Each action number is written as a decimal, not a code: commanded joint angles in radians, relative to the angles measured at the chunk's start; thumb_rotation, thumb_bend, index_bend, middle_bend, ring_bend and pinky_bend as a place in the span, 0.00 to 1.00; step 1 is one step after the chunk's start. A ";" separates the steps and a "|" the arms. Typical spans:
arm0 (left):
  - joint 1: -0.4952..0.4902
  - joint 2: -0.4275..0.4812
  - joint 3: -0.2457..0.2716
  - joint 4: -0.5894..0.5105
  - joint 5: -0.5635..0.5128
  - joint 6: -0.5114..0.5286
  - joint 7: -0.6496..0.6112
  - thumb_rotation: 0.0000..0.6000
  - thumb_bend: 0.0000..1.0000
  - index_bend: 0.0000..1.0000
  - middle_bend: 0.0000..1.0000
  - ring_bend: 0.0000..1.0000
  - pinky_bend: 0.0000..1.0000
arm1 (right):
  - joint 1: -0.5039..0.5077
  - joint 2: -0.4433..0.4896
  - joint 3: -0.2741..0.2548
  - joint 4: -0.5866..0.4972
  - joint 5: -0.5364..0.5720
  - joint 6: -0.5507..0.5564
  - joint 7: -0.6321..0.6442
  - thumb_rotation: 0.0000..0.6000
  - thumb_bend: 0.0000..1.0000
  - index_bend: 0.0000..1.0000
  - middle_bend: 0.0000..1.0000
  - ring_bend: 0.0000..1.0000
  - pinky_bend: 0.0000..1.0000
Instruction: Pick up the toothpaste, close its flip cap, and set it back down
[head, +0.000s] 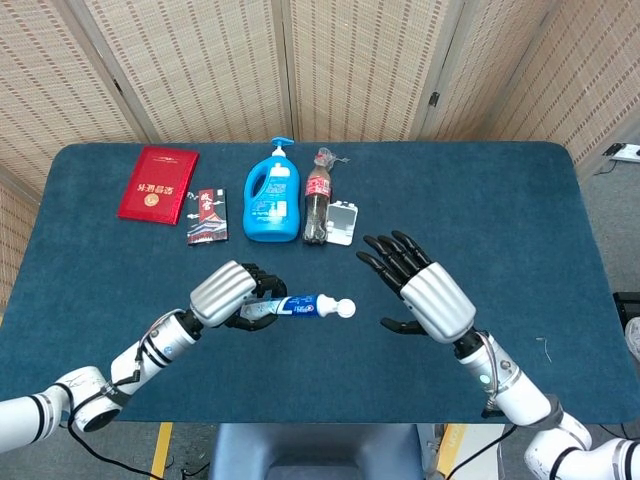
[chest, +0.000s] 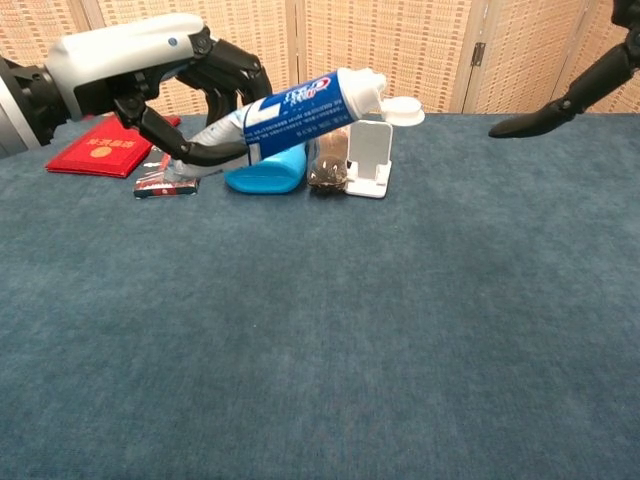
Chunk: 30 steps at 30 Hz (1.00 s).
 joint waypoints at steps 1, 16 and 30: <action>-0.004 0.009 0.003 -0.004 -0.003 0.001 -0.023 1.00 0.61 0.71 0.79 0.74 0.56 | 0.010 -0.011 -0.001 0.009 -0.002 -0.001 -0.010 1.00 0.00 0.00 0.00 0.00 0.00; -0.033 0.033 0.010 -0.029 0.004 -0.011 -0.078 1.00 0.61 0.71 0.80 0.74 0.56 | 0.091 -0.121 0.012 0.078 -0.009 0.006 -0.019 1.00 0.00 0.00 0.00 0.00 0.00; -0.035 0.015 0.036 0.010 -0.008 -0.039 0.016 1.00 0.62 0.74 0.84 0.77 0.56 | 0.124 -0.129 0.020 0.069 0.022 0.004 -0.067 1.00 0.00 0.00 0.00 0.00 0.00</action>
